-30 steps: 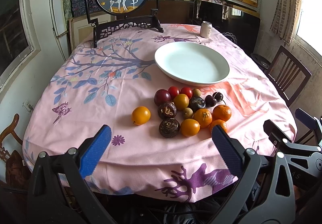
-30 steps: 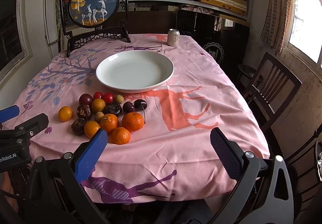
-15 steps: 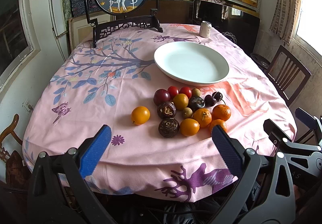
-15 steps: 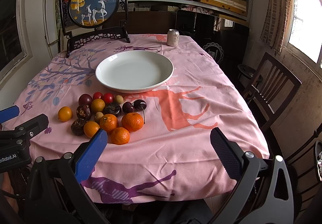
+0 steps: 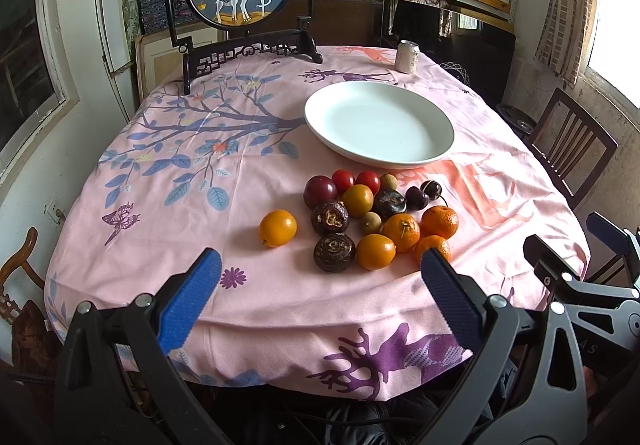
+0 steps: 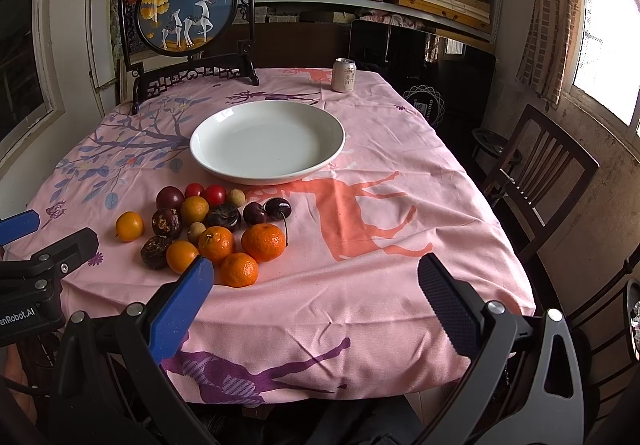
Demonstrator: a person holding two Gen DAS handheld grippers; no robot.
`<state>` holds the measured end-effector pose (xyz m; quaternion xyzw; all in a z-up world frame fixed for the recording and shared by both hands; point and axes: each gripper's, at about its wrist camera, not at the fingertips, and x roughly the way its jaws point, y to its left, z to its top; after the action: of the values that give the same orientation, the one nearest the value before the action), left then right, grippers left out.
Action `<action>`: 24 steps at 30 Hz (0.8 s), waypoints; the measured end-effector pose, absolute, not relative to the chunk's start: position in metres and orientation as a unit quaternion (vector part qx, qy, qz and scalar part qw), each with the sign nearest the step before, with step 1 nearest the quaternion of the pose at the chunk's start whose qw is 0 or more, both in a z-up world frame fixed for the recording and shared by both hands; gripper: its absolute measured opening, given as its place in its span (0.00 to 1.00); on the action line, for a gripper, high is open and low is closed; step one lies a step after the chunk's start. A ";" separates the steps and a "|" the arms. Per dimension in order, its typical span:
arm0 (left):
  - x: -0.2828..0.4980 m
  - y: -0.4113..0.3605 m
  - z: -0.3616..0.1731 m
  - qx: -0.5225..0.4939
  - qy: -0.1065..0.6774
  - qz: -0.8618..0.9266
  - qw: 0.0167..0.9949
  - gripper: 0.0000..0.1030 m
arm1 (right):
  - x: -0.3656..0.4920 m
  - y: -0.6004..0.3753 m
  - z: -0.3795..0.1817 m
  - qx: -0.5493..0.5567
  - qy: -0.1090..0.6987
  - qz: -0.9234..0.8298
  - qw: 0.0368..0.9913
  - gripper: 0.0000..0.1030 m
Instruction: Organize fruits
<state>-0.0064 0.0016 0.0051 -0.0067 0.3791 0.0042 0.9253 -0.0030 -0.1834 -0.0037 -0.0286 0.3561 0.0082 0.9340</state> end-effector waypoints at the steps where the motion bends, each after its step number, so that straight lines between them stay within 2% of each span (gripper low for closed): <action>1: -0.006 0.002 0.005 -0.007 0.379 0.004 0.926 0.98 | -0.003 -0.183 -0.004 -0.029 0.356 0.008 0.934 0.99; 11: 0.004 0.003 -0.013 -0.012 0.394 0.005 0.919 0.98 | 0.002 -0.184 -0.009 -0.033 0.367 0.012 0.929 0.99; 19: 0.019 0.066 -0.047 -0.048 0.430 0.073 0.899 0.98 | 0.016 -0.189 -0.036 -0.017 0.389 0.086 0.917 0.99; 20: 0.022 0.075 -0.052 -0.053 0.435 0.081 0.895 0.98 | 0.019 -0.189 -0.040 -0.006 0.390 0.104 0.915 0.97; 22: 0.026 0.090 -0.059 -0.065 0.443 0.096 0.889 0.98 | 0.026 -0.182 -0.046 0.005 0.400 0.137 0.906 0.74; 24: 0.029 0.101 -0.063 -0.074 0.447 0.106 0.885 0.98 | 0.035 -0.169 -0.054 -0.007 0.415 0.160 0.896 0.71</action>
<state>0.0286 0.1011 -0.0635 -0.0741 0.4470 0.1056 0.8852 0.0346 -0.1687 -0.0536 -0.0074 0.4149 0.1602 0.8956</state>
